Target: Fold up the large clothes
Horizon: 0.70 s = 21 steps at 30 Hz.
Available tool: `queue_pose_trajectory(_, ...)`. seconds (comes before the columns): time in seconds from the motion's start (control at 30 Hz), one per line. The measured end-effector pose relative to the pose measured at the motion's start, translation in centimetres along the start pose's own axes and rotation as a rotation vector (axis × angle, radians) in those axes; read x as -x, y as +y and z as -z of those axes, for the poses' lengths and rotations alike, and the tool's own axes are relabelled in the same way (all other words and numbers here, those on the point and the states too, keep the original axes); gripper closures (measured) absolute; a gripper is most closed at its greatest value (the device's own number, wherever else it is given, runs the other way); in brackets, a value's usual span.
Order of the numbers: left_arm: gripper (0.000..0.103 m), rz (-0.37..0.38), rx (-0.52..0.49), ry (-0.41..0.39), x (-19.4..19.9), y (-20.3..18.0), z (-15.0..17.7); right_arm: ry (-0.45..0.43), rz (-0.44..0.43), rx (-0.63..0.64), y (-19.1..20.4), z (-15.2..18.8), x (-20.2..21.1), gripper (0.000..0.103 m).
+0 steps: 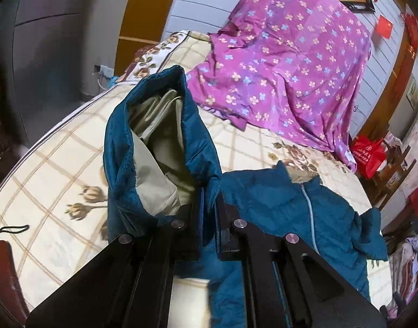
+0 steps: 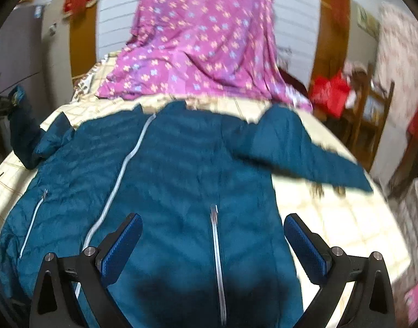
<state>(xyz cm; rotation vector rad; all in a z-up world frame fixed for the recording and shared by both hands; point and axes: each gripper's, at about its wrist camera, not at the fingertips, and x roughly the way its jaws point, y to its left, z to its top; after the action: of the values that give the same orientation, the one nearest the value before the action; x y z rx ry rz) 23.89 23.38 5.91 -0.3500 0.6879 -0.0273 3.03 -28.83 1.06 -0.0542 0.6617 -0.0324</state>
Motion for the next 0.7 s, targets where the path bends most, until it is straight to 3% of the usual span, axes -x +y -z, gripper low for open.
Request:
queue_pose_trajectory(0.1,0.098,0.036,-0.005,0.018,-1.5,-2.9,0.2,-0.030,-0.027,0.027,0.9,-1.3,-1.6,0.000)
queue_pose_trajectory(0.37,0.098,0.114,-0.044,0.095,-7.8,-12.6,3.4,0.059,-0.003,0.007,1.3,0.3,-7.0,0.000)
queue_pose_trajectory(0.7,0.098,0.223,-0.062,0.190,-15.5,-21.2,8.0,0.116,0.012,-0.096,-1.7,0.9,-7.9,0.000)
